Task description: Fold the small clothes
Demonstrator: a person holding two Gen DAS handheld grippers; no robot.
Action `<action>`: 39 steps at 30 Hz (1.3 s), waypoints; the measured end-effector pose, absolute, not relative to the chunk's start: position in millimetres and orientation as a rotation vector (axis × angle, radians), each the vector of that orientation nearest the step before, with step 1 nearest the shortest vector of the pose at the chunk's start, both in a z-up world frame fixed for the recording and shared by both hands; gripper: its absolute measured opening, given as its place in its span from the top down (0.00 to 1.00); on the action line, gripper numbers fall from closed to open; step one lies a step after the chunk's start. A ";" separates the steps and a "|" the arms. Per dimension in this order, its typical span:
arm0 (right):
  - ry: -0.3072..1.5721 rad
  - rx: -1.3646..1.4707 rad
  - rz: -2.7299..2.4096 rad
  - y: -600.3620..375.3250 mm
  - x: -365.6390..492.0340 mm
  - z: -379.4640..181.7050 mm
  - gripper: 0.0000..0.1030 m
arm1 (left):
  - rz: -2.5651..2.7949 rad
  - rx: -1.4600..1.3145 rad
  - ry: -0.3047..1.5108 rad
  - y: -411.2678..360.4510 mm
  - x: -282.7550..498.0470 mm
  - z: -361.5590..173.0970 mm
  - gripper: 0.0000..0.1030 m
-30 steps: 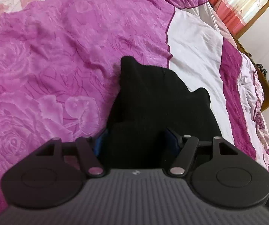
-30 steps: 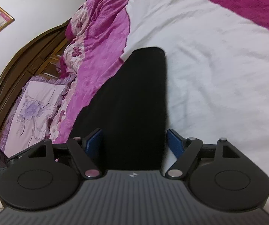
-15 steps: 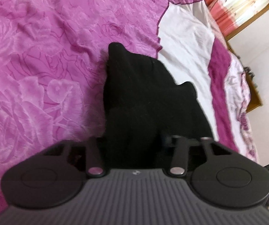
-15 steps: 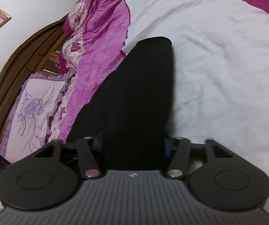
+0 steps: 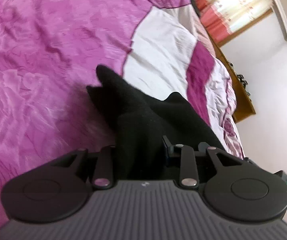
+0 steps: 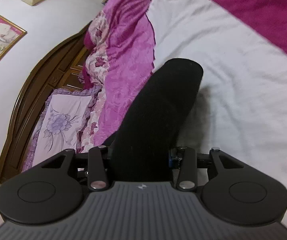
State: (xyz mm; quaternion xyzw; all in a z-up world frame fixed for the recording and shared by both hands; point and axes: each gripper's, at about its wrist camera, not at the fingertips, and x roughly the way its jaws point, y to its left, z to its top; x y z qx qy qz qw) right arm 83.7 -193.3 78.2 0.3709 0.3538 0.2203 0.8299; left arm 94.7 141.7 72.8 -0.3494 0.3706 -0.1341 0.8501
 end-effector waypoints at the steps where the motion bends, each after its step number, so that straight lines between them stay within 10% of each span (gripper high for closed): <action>1: 0.738 0.777 0.469 -199.6 73.6 83.3 0.55 | -0.294 -0.720 0.774 134.3 88.5 77.5 0.69; 39: 0.730 0.555 0.254 -292.4 -84.4 20.3 0.38 | -0.207 -0.199 0.867 21.7 -7.2 60.9 0.51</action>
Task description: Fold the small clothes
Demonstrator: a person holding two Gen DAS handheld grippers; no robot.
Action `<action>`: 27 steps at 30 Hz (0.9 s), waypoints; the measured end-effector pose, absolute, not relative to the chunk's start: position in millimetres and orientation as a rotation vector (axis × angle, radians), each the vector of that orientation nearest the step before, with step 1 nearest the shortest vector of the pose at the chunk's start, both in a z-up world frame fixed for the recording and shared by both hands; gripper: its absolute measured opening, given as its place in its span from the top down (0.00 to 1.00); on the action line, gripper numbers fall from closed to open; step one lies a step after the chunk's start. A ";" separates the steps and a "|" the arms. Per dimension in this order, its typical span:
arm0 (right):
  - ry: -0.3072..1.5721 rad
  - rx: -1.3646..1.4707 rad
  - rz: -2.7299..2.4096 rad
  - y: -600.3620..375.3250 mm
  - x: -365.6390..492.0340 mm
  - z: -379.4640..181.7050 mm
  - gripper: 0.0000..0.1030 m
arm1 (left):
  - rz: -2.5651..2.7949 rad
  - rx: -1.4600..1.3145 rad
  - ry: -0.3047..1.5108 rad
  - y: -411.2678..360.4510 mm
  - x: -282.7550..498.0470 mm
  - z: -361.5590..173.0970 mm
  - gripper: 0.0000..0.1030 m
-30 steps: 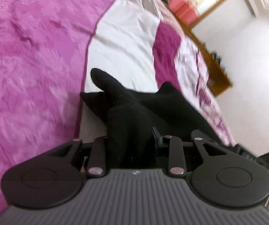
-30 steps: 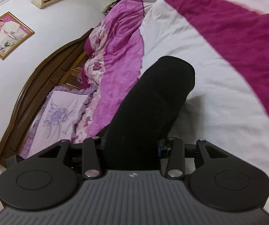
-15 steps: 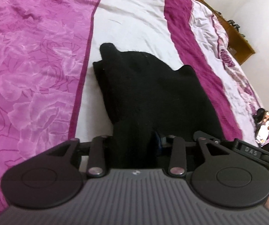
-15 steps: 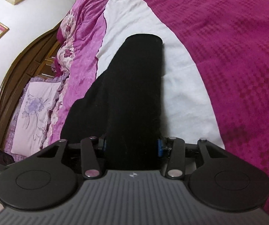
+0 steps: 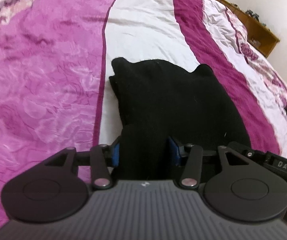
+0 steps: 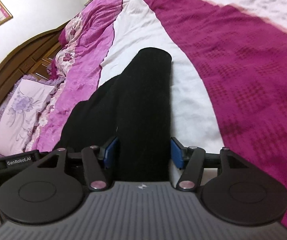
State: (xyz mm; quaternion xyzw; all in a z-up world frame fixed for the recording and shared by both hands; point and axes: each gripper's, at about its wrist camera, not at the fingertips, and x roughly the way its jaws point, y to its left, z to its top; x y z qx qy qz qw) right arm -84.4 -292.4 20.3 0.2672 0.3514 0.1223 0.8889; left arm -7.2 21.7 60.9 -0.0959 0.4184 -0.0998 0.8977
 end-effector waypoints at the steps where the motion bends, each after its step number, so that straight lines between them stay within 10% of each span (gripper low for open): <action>1: 0.729 0.547 0.251 -292.4 -90.5 21.6 0.38 | -0.203 -0.178 0.866 20.6 -11.1 61.8 0.50; 27: 0.831 0.210 0.195 -244.6 -152.5 8.6 0.22 | -0.109 -0.021 0.973 1.0 -66.2 21.3 0.38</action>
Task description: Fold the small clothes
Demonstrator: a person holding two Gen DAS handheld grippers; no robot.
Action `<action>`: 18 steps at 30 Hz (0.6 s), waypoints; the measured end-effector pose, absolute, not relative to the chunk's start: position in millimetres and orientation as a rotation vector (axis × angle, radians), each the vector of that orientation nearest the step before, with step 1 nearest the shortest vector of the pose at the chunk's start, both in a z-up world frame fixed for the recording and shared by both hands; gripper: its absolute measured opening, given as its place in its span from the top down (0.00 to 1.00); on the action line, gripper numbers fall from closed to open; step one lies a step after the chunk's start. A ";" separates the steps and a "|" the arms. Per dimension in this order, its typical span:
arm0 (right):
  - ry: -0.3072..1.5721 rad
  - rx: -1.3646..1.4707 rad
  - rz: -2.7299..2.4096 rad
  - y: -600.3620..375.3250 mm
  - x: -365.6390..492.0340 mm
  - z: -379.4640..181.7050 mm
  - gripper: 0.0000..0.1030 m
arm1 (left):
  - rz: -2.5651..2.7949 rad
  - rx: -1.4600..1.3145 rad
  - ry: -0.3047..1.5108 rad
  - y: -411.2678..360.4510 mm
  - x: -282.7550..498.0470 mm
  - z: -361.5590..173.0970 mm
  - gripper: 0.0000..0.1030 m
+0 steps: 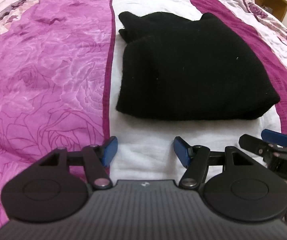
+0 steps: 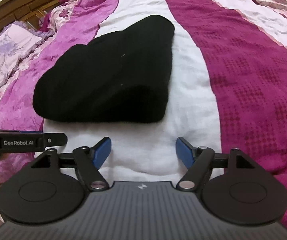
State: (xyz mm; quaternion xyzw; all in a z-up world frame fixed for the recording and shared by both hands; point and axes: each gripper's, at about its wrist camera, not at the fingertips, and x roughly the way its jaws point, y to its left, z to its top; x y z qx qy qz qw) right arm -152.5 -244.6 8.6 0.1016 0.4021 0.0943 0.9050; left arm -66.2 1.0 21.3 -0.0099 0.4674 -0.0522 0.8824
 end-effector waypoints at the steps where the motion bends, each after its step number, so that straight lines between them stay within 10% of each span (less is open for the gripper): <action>1: 0.831 0.202 0.196 -243.3 -152.4 8.4 0.22 | -0.104 -0.021 0.974 0.4 -66.2 20.7 0.38; 18: 0.820 0.221 0.205 -246.1 -151.3 4.8 0.19 | -0.069 -0.015 0.966 -4.9 -69.9 19.0 0.38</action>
